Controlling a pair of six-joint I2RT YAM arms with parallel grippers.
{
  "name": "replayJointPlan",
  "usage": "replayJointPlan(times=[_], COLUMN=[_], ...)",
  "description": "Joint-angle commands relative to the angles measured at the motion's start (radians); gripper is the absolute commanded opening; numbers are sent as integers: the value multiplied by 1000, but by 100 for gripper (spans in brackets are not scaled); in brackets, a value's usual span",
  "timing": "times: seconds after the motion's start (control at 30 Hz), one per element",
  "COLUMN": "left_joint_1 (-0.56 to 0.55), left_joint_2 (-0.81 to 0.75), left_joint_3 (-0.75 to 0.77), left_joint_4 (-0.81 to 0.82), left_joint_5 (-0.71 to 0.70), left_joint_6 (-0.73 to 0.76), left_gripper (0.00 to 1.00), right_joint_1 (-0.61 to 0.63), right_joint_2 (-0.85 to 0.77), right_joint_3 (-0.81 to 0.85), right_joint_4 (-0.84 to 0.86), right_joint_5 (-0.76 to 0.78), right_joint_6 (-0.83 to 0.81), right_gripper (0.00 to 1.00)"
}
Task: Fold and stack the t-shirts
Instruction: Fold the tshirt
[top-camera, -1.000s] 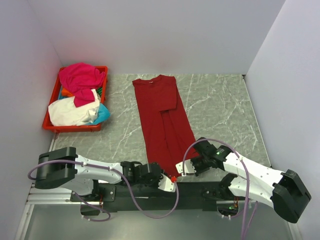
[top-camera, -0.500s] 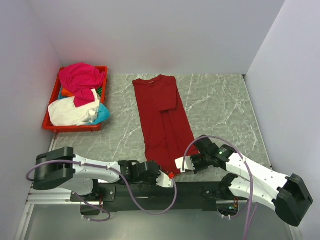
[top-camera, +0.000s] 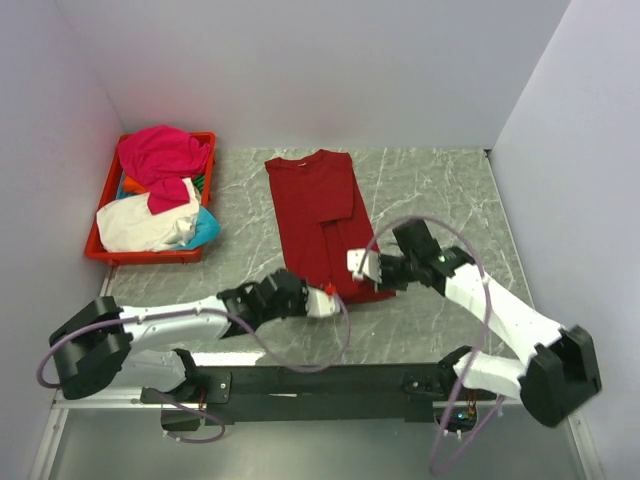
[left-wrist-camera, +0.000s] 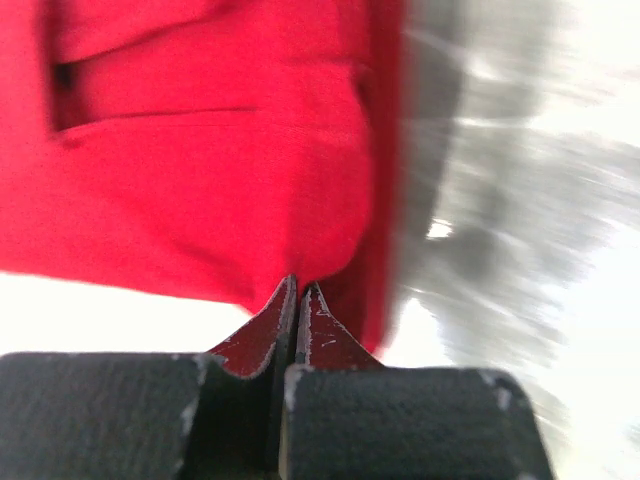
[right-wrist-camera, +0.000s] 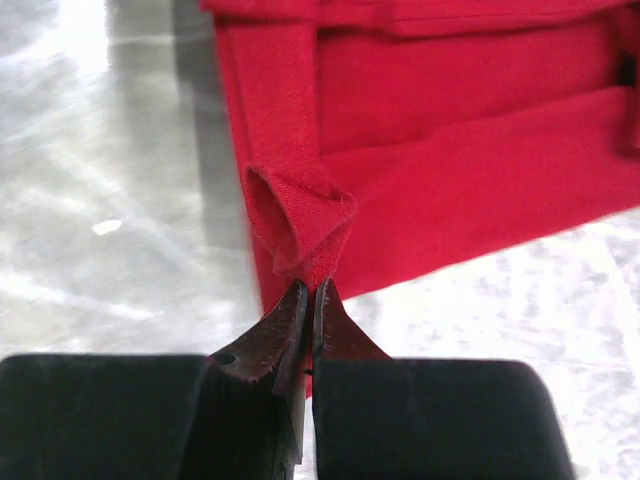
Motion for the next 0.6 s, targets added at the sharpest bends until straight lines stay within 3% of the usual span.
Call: replayJointPlan(times=[0.0,0.23,0.57], left_joint_1=[105,385,559], left_joint_2=[57,204,463], left_joint_3=[100,241,487], left_joint_4=[78,169,143], left_joint_5=[46,165,279], left_joint_6=[77,106,82], left_gripper=[0,0,0], right_joint_1=[-33,-113,-156], right_joint_2=[125,429,750], right_joint_3=[122,449,736], right_joint_4=[85,125,138], right_joint_5=[-4,19,40], right_joint_6=[50,121,196], right_gripper=[0,0,0])
